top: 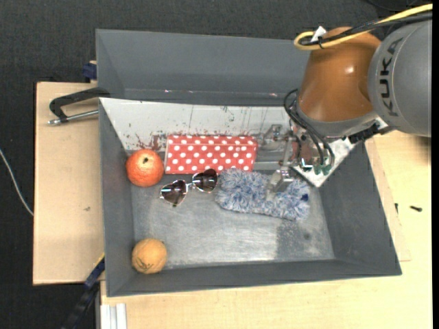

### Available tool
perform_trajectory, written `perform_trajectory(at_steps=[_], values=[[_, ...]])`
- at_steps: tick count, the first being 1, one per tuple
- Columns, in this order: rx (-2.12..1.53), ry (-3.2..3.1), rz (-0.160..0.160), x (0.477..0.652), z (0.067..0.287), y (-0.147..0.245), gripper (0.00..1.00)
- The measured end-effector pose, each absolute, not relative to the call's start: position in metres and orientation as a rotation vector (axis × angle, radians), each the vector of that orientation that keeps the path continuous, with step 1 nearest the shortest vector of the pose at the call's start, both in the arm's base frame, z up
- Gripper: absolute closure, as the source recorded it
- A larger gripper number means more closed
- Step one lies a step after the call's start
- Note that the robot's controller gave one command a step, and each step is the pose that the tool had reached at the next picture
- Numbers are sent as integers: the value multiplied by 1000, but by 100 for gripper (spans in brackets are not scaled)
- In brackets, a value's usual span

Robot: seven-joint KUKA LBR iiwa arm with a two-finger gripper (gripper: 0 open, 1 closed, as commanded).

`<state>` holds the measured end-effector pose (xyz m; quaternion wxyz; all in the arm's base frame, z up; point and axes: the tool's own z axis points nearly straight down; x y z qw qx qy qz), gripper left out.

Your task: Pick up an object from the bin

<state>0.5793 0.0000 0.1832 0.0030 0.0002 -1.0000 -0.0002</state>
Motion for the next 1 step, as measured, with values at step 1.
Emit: perform_trajectory(at_steps=[1], values=[[6, -3154, -2, 581, 178, -1, 0]])
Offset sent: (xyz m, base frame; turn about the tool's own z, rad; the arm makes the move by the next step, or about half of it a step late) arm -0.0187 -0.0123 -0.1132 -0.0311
